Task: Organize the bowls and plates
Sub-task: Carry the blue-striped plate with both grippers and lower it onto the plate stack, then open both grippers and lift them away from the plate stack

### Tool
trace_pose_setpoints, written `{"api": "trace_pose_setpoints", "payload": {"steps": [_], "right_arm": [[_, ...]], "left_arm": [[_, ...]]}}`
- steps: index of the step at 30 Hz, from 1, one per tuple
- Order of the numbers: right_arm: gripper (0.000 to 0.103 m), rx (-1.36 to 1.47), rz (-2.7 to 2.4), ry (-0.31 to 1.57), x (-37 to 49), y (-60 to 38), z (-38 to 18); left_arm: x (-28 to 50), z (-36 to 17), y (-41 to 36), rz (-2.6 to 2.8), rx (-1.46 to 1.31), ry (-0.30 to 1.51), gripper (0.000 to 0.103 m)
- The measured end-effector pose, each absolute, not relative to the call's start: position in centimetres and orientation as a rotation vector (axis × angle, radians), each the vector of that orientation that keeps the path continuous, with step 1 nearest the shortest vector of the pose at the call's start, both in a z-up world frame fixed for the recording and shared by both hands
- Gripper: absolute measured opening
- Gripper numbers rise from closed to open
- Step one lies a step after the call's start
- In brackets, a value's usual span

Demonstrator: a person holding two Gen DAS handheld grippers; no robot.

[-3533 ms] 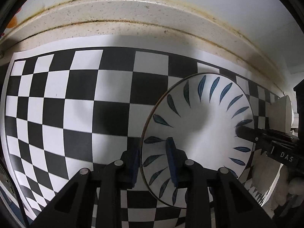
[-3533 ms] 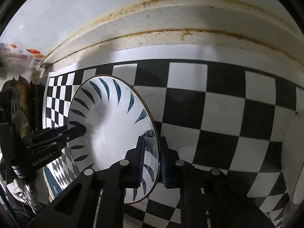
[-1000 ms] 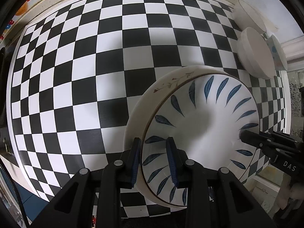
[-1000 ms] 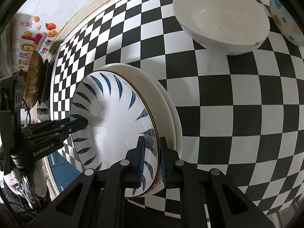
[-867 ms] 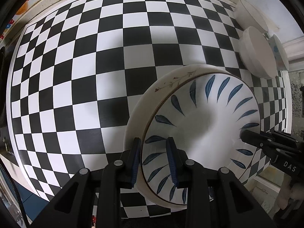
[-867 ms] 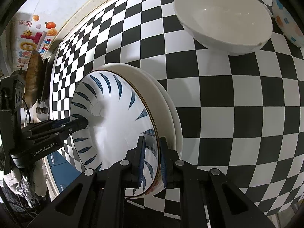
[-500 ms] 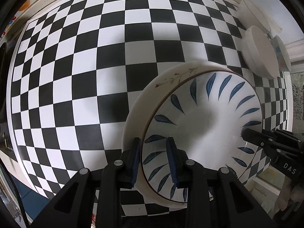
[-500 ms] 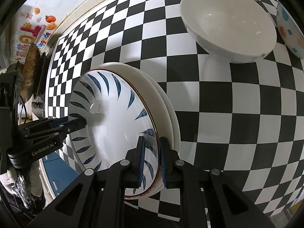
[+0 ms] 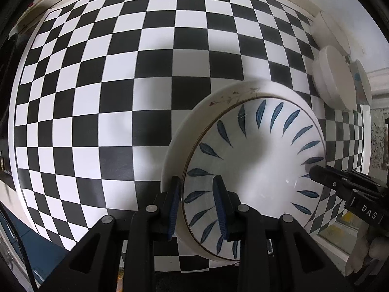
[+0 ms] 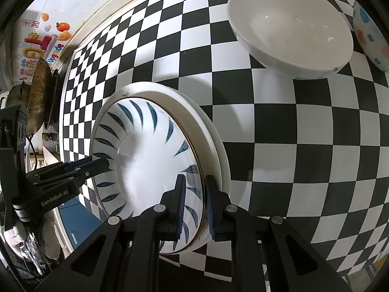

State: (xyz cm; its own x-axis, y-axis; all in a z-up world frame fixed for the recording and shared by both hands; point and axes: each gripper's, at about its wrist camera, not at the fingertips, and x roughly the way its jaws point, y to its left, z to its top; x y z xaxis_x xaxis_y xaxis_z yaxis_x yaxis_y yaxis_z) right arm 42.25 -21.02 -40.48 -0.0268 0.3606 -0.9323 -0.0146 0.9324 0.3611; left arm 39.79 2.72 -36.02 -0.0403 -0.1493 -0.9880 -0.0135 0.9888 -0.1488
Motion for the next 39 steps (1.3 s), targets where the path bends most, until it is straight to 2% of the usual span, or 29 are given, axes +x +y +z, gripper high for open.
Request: {"api": "trace_pose_setpoints", "payload": {"steps": [6,15,23,31,33,35,39], "right_arm": [[0.019,0.234,0.289,1.552,42.1,-21.1,-39.8],[0.019,0.154,0.241,1.445,40.1,-20.2,-35.5],[0.031,0.143,0.213,1.328,35.2,-19.1,-29.8],[0.058,0.120,0.198,1.175,28.4,-17.8,-22.6],[0.063,0.114,0.199,1.139,26.6,-17.5,-21.0],[0.074,0.105,0.194,1.104,24.7,-17.2,-19.3],[0.082,0.110,0.185,1.048,21.6,-17.0,-16.8]], "left_arm": [[38.1,-35.0,2.4,-0.092,-0.109,1.578,0.025],[35.8,-31.9,0.8,-0.078,-0.059,1.489,0.025],[31.7,-26.0,1.3,-0.072,-0.030,1.339,0.025],[25.9,-19.6,1.6,-0.076,-0.041,1.203,0.030],[24.5,-18.3,1.8,-0.064,-0.041,1.172,0.034],[23.0,-16.8,2.1,-0.047,-0.037,1.131,0.038],[20.3,-14.4,2.5,-0.027,-0.029,1.056,0.051]]}}
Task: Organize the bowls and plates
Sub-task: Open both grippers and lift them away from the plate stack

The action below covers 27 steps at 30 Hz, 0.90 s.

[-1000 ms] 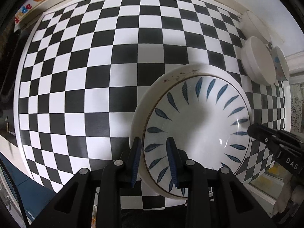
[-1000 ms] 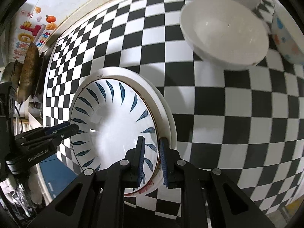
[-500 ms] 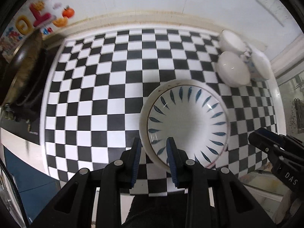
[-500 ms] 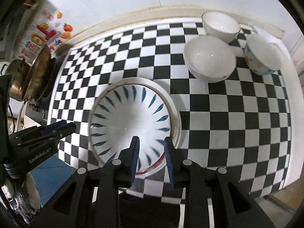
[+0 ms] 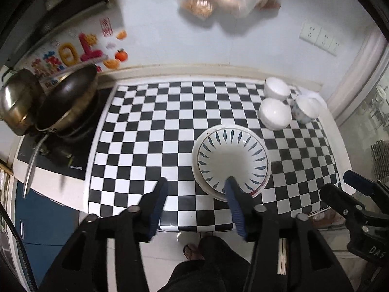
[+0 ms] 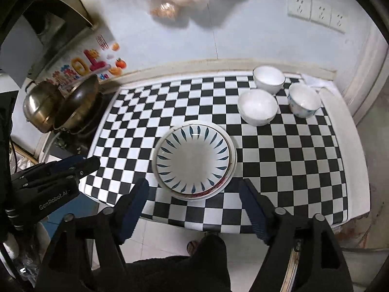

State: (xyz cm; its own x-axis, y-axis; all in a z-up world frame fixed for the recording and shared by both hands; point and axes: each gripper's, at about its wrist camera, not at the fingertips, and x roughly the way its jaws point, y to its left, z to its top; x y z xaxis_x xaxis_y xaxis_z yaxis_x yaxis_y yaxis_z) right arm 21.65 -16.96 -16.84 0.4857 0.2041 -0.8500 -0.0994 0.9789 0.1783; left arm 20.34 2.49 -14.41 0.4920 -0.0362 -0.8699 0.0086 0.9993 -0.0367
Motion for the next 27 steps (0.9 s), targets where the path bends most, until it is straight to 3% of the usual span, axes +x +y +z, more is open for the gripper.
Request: {"api": "trace_pose_setpoints", "payload": {"steps": [12,27], "right_arm": [[0.086,0.116,0.155,0.949,16.1,-17.4,-12.2],[0.086,0.225,0.108,0.936,16.4,-21.1,-12.5]], "left_arm": [[15.5,-11.4,2.0,-0.045,-0.024,0.979,0.054],[16.6,-11.2,0.8,-0.076,-0.033,0.988,0.054]]}}
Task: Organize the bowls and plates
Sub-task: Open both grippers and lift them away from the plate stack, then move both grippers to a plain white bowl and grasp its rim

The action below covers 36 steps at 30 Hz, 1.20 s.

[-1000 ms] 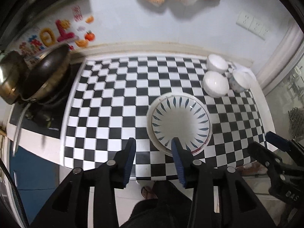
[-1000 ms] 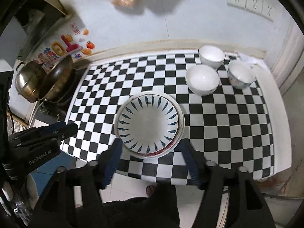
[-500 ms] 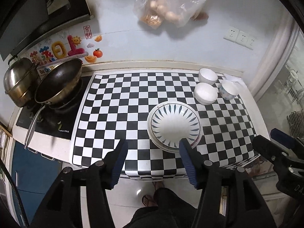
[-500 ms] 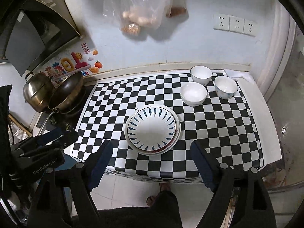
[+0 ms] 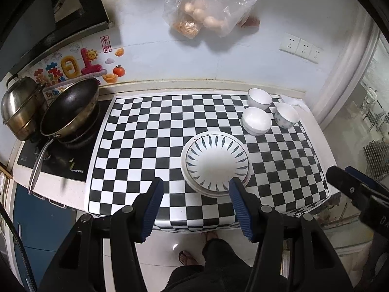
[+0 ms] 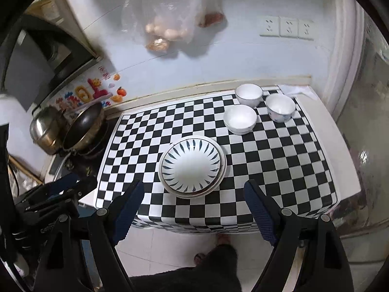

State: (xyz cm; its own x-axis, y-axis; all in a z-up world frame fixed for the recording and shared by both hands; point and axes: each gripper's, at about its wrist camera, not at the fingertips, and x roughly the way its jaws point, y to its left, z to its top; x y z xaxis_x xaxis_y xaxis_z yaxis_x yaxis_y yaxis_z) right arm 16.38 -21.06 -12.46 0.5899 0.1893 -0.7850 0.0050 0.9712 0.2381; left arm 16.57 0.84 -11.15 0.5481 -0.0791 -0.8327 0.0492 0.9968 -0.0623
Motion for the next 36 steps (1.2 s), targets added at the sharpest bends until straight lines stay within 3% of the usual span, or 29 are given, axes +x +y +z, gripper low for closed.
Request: {"api": "trace_pose_setpoints", "payload": {"steps": [9,18,23,31,33,35,36], "right_arm": [[0.086,0.352,0.056,1.006,24.4,-28.7,-17.3],[0.085,0.431,0.060,1.175,36.2,-35.3,-25.7],[0.075,0.413,0.081,1.266,43.0,-37.2,-30.7],[0.050,0.376,0.115,1.396,51.2,-38.1,-37.8],[0.042,0.376,0.127,1.429,52.4,-38.1,-39.4],[0.029,0.379,0.137,1.465,53.4,-38.1,-40.9],[0.029,0.385,0.143,1.479,53.7,-38.1,-41.5]], "left_arm": [[25.1,-14.4,-2.7,-0.088,-0.032,1.064,0.054],[38.6,-21.8,-8.7,-0.125,-0.058,1.257,0.054],[44.7,-26.6,-11.5,-0.122,-0.052,1.354,0.054],[51.1,-34.0,-14.9,-0.199,-0.059,1.503,0.053],[51.9,-35.1,-15.4,-0.221,-0.069,1.507,0.050],[52.3,-35.9,-15.9,-0.245,-0.074,1.523,0.033],[52.4,-36.2,-16.1,-0.258,-0.075,1.533,0.032]]}}
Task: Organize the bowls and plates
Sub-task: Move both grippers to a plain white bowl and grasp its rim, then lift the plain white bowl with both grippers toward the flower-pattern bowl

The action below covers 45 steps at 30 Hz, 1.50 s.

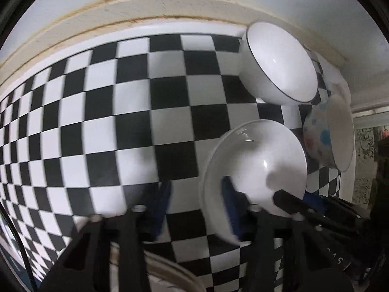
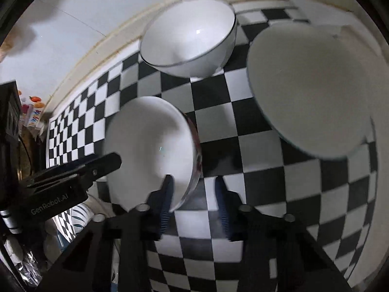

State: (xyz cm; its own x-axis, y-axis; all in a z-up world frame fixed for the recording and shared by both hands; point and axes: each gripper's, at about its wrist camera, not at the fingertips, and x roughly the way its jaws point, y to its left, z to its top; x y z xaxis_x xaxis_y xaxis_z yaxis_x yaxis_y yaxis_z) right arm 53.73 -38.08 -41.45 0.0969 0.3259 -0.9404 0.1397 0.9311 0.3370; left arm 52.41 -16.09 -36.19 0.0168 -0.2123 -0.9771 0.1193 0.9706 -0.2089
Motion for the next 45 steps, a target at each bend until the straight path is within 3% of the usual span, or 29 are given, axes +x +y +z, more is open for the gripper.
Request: {"api": "trace_pose_setpoints", "payload": {"steps": [2,7,21,31,45], "right_arm": [[0.019,0.412,0.164,1.487,54.1,-38.0,-42.1],[0.018,0.387,0.160,1.491,54.0,-37.6,-41.9],[0.018,0.395,0.151,1.486,45.4,-39.7,-37.9],[0.018,0.398,0.104,1.522,39.3,-42.6,-38.7],[0.018,0.435,0.091,1.545,38.3,-44.6,-40.0]], "left_arm": [[52.5,-36.6,-16.7,-0.288,-0.075,1.540,0.029],[51.8,-36.0,-18.2,-0.319,-0.022,1.518,0.028],[44.4,-32.3,-21.2,-0.431,0.033,1.513,0.028],[40.7,-34.2,-23.5,-0.474,0.088,1.581,0.028],[39.3,-35.9,-25.4,-0.478,0.132,1.637,0.028]]}}
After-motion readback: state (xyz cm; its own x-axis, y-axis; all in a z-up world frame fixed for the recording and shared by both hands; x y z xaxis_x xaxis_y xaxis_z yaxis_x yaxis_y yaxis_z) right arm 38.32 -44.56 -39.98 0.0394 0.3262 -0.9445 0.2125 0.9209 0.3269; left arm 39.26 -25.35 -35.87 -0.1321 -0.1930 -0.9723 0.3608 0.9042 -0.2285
